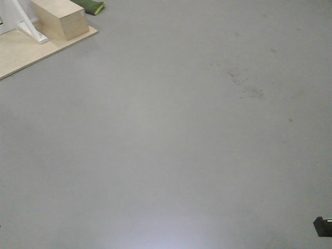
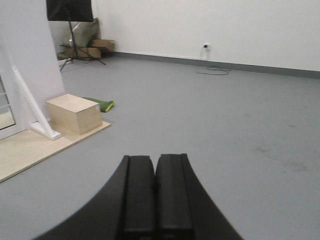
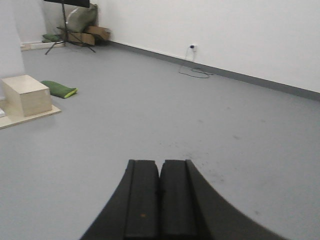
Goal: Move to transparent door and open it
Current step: 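Drive up onto the wooden platform in front of the sliding glass door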
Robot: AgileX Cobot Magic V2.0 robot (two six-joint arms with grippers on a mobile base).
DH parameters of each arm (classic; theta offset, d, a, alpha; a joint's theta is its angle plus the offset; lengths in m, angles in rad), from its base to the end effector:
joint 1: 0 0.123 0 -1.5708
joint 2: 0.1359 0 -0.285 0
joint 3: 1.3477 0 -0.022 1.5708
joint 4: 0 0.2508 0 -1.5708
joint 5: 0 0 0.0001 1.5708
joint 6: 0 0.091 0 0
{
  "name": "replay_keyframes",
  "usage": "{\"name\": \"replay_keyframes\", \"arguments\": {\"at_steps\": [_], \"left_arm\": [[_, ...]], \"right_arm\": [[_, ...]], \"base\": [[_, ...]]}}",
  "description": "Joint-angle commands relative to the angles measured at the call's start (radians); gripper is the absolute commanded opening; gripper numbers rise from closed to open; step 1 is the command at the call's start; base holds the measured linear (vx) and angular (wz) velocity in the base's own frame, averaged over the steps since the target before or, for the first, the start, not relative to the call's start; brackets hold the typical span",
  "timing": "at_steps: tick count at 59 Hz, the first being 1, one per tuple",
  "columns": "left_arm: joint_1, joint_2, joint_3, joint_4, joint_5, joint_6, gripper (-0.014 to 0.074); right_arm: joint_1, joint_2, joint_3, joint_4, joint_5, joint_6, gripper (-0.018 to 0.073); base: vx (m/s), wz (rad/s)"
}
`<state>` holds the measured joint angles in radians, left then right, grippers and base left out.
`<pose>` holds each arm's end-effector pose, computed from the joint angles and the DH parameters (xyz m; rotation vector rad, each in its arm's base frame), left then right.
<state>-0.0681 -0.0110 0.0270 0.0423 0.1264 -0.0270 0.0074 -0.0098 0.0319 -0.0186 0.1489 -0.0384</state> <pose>0.0566 -0.0034 0.1932 0.0634 1.6248 -0.0366 0.0568 0.0002 0.1894 -0.0510 1.6539 -0.0399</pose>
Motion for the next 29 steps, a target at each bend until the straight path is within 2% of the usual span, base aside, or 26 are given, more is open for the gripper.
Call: {"name": "replay_keyframes", "arguments": {"at_steps": [1,29], "left_arm": [[-0.009,-0.012,0.03,-0.008,-0.08,-0.009,-0.0006],[-0.009,-0.012,0.03,-0.008,-0.08,-0.009,-0.0006]], "right_arm": [[-0.004,-0.011,0.011,0.002,-0.087,0.001,-0.0008],[-0.004,-0.011,0.011,0.002,-0.087,0.001,-0.0008]], "base": [[0.62,0.6],[0.63,0.57]]}}
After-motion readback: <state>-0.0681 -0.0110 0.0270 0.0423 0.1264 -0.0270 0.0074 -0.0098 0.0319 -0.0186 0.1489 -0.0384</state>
